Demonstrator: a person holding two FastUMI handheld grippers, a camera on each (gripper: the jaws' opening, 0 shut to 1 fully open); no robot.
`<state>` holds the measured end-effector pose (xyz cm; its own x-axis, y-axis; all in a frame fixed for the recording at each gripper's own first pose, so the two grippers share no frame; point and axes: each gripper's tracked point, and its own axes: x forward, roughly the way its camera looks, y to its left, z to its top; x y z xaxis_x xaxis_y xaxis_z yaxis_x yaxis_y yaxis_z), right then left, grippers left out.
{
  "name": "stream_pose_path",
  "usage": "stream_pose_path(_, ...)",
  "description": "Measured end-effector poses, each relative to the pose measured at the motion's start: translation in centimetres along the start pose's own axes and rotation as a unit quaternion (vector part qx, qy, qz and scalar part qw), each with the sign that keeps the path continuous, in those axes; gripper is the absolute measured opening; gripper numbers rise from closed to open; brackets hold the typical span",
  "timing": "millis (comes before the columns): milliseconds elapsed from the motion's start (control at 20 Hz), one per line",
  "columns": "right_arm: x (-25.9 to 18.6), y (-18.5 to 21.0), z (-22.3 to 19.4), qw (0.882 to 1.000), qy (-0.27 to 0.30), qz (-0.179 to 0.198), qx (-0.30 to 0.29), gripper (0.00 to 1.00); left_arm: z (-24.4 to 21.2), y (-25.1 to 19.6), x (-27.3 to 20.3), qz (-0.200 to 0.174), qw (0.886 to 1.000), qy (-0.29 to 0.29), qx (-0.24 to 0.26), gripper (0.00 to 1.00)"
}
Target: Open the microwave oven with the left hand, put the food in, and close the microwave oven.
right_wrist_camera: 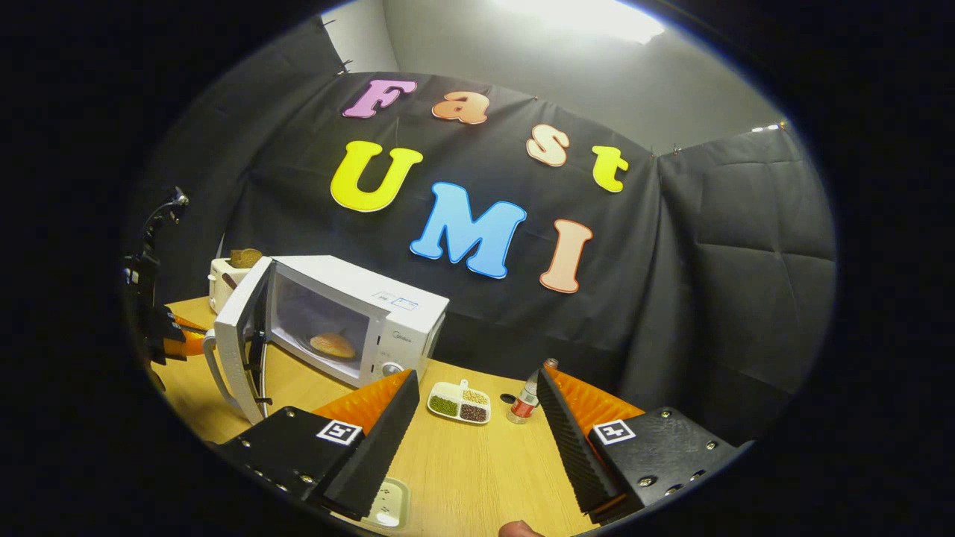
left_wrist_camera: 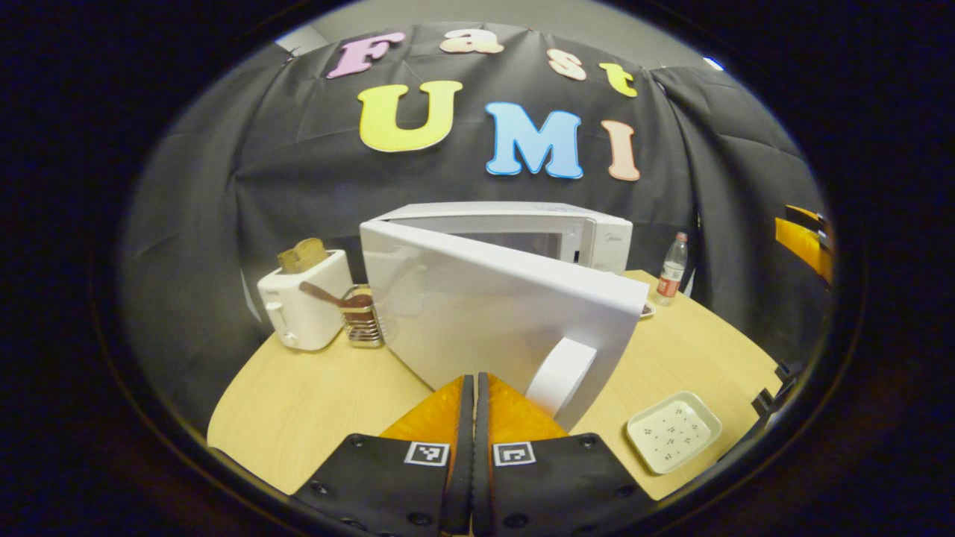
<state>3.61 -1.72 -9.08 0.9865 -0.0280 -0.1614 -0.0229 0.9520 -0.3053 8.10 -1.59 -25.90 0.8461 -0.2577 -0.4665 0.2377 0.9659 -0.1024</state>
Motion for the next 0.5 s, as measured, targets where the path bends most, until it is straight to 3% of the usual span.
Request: stream_pose_path(500,-1.1,-5.7,-2.9,0.997,0.038,-0.054,0.028,0.97,4.2,-4.9,7.7,-0.045,0.999,-0.004,0.016,0.07)
